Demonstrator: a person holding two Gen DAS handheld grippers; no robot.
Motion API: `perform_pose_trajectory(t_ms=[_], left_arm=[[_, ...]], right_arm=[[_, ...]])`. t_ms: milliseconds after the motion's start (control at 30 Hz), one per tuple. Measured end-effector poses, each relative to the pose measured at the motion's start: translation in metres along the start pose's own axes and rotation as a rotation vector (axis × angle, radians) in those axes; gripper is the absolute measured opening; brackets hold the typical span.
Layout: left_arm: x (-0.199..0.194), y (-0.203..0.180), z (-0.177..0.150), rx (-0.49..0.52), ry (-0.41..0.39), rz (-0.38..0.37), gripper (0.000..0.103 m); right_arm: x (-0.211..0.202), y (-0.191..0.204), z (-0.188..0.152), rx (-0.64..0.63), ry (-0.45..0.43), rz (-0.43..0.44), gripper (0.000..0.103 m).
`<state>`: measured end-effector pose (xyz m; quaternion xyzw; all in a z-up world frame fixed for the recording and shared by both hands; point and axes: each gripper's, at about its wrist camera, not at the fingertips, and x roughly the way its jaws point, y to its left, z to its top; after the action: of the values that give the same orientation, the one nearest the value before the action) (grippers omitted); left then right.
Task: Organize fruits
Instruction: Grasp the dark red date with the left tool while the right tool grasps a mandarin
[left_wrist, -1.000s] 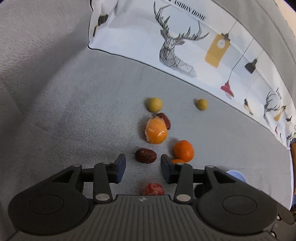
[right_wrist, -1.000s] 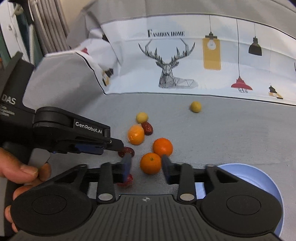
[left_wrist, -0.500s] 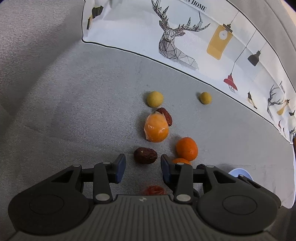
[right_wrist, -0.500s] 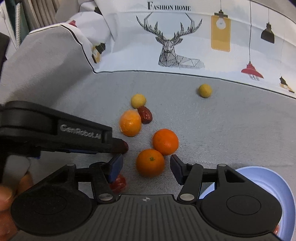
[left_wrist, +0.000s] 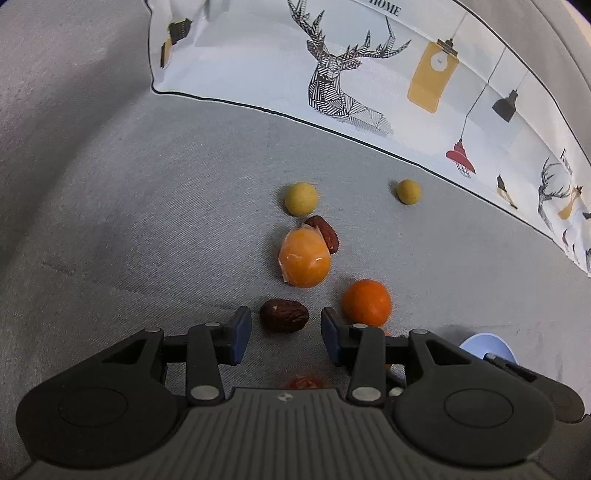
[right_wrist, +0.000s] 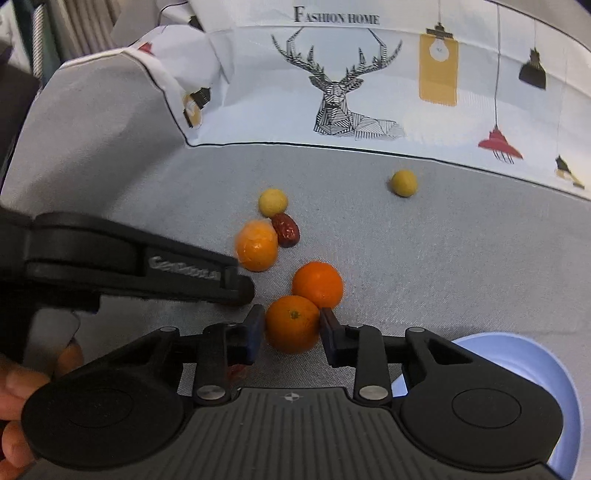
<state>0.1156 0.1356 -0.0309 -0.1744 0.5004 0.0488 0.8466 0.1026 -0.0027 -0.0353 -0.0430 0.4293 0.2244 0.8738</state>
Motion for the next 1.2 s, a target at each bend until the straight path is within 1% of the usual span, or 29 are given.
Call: perform_pose_trajectory(t_ms=[100, 233, 267, 300, 333, 400, 500, 567, 633, 733, 867, 1033, 1200], left_arm=[[0.002, -0.004, 0.0, 0.019, -0.002, 0.014, 0.046], [0.006, -0.008, -0.001, 0.047, 0.004, 0.043, 0.045], [0.007, -0.009, -0.001, 0.051, 0.005, 0.047, 0.043], [0.007, -0.01, 0.0, 0.057, 0.005, 0.051, 0.035], [0.008, -0.011, 0.0, 0.068, 0.005, 0.057, 0.033], [0.007, -0.013, -0.001, 0.084, 0.0, 0.07, 0.033], [0.002, -0.011, -0.001, 0.081, -0.015, 0.088, 0.033], [0.001, -0.01, -0.002, 0.086, -0.005, 0.097, 0.033], [0.004, -0.011, -0.004, 0.106, 0.014, 0.124, 0.033], [0.006, -0.01, -0.004, 0.1, 0.023, 0.127, 0.033], [0.008, -0.012, -0.003, 0.101, 0.018, 0.126, 0.033], [0.009, -0.012, -0.003, 0.102, 0.012, 0.131, 0.033], [0.002, -0.013, -0.002, 0.098, -0.004, 0.135, 0.033]], right_arm=[[0.005, 0.003, -0.003, -0.019, 0.032, -0.008, 0.034], [0.006, 0.007, -0.004, -0.042, 0.016, -0.016, 0.036], [0.007, 0.007, -0.004, -0.041, 0.016, -0.015, 0.037], [0.008, 0.007, -0.004, -0.042, 0.017, -0.017, 0.037], [0.008, 0.008, -0.004, -0.045, 0.013, -0.019, 0.037], [0.008, 0.009, -0.005, -0.051, 0.011, -0.021, 0.037], [0.006, 0.007, -0.005, -0.038, 0.001, -0.019, 0.035], [0.004, 0.005, -0.005, -0.036, -0.003, -0.029, 0.035], [0.006, 0.004, -0.005, -0.04, 0.014, -0.046, 0.035], [0.008, 0.006, -0.006, -0.052, 0.02, -0.051, 0.035], [0.01, 0.008, -0.007, -0.067, 0.025, -0.062, 0.038], [0.012, 0.008, -0.006, -0.068, 0.029, -0.062, 0.039], [0.01, 0.009, -0.005, -0.064, 0.025, -0.057, 0.037]])
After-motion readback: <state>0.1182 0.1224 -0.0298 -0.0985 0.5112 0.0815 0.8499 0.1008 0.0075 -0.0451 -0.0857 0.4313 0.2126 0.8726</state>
